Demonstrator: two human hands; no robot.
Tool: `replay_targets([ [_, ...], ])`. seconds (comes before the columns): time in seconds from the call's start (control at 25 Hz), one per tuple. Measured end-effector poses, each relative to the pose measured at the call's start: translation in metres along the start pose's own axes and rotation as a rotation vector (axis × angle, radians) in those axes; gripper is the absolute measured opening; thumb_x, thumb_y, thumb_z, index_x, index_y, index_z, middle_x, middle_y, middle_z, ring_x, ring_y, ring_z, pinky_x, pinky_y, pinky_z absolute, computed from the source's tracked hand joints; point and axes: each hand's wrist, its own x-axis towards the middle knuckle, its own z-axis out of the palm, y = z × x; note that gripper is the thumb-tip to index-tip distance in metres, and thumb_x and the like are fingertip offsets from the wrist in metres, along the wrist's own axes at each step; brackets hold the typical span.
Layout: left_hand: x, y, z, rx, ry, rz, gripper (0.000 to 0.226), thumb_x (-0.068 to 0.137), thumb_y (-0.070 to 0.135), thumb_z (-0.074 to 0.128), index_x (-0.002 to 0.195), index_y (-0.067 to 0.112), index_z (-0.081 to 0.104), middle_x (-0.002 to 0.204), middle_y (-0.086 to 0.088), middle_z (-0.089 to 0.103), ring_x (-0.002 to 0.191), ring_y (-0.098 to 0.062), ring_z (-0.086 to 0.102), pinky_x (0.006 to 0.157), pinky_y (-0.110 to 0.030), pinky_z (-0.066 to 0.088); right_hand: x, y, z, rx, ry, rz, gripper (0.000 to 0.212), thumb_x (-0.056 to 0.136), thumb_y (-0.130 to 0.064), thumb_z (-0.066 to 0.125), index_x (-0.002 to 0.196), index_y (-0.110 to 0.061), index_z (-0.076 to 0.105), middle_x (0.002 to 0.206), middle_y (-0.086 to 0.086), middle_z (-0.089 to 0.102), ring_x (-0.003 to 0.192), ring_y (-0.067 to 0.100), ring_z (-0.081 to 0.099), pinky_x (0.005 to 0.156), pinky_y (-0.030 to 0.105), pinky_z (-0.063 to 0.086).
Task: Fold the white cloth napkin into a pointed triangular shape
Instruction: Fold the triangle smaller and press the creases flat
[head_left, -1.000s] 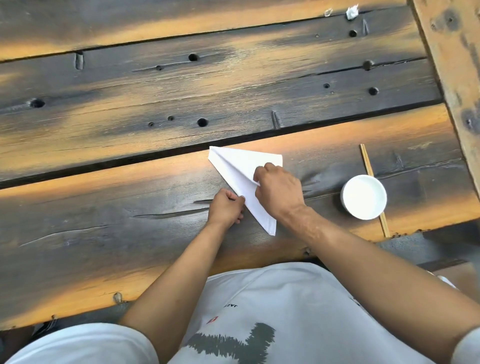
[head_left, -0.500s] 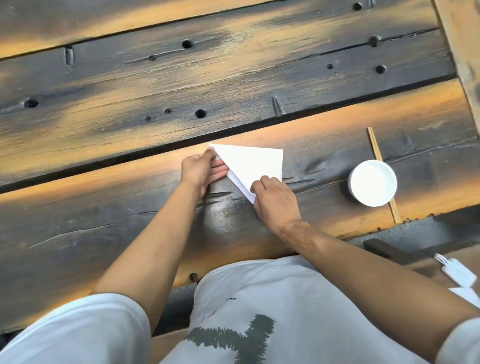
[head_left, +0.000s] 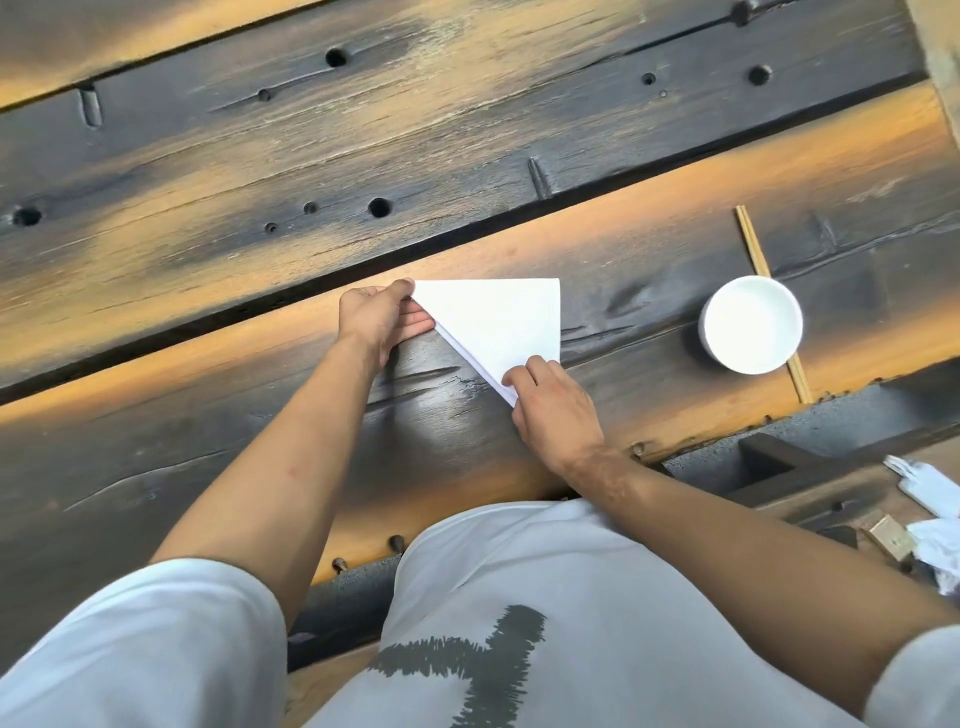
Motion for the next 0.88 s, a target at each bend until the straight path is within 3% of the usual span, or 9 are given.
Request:
replay_targets([
  [0.2, -0.004, 0.000, -0.004, 0.059, -0.003, 0.030, 0.011, 0.095, 0.003, 0.069, 0.100, -0.003, 0.062, 0.078, -0.022, 0.076, 0.070, -0.029, 0.078, 0.065, -0.035, 0.065, -0.005, 0.002, 0.009, 0.068, -0.093, 0.002, 0.040, 0.083, 0.004, 0.058, 0.121, -0.009, 0.063, 0.108, 0.013, 0.058, 0.101, 0.034, 0.056, 0.083, 0.045, 0.053],
  [0.32, -0.004, -0.001, -0.007, 0.095, 0.053, 0.071, 0.013, 0.091, 0.003, 0.074, 0.091, 0.004, 0.060, 0.072, -0.017, 0.072, 0.056, -0.019, 0.071, 0.055, -0.027, 0.062, -0.006, 0.003, 0.013, 0.124, -0.116, -0.006, 0.044, 0.083, 0.005, 0.056, 0.125, -0.007, 0.061, 0.111, 0.015, 0.056, 0.104, 0.035, 0.055, 0.089, 0.048, 0.051],
  [0.56, -0.001, -0.008, -0.013, 0.060, 0.077, 0.060, 0.022, 0.089, -0.006, 0.073, 0.108, -0.003, 0.061, 0.091, -0.025, 0.075, 0.071, -0.026, 0.077, 0.073, -0.037, 0.066, -0.010, 0.004, 0.013, 0.080, -0.106, 0.020, 0.044, 0.089, -0.019, 0.063, 0.132, -0.012, 0.054, 0.121, 0.011, 0.053, 0.111, 0.030, 0.052, 0.097, 0.041, 0.046],
  [0.72, -0.009, -0.013, -0.017, 0.048, 0.160, 0.068, 0.022, 0.089, -0.007, 0.073, 0.105, 0.000, 0.060, 0.094, -0.025, 0.075, 0.067, -0.025, 0.077, 0.074, -0.039, 0.066, -0.007, 0.010, 0.012, 0.031, -0.084, 0.054, 0.045, 0.084, -0.007, 0.060, 0.128, -0.014, 0.058, 0.118, 0.010, 0.056, 0.106, 0.031, 0.052, 0.094, 0.041, 0.042],
  [0.88, -0.031, -0.031, -0.026, 0.056, 0.263, 0.114, 0.028, 0.090, -0.006, 0.072, 0.098, 0.010, 0.051, 0.090, -0.020, 0.073, 0.062, -0.025, 0.075, 0.067, -0.037, 0.066, 0.006, 0.027, -0.001, -0.025, -0.026, 0.102, 0.039, 0.081, -0.009, 0.064, 0.118, -0.016, 0.062, 0.114, 0.009, 0.057, 0.104, 0.032, 0.050, 0.089, 0.042, 0.040],
])
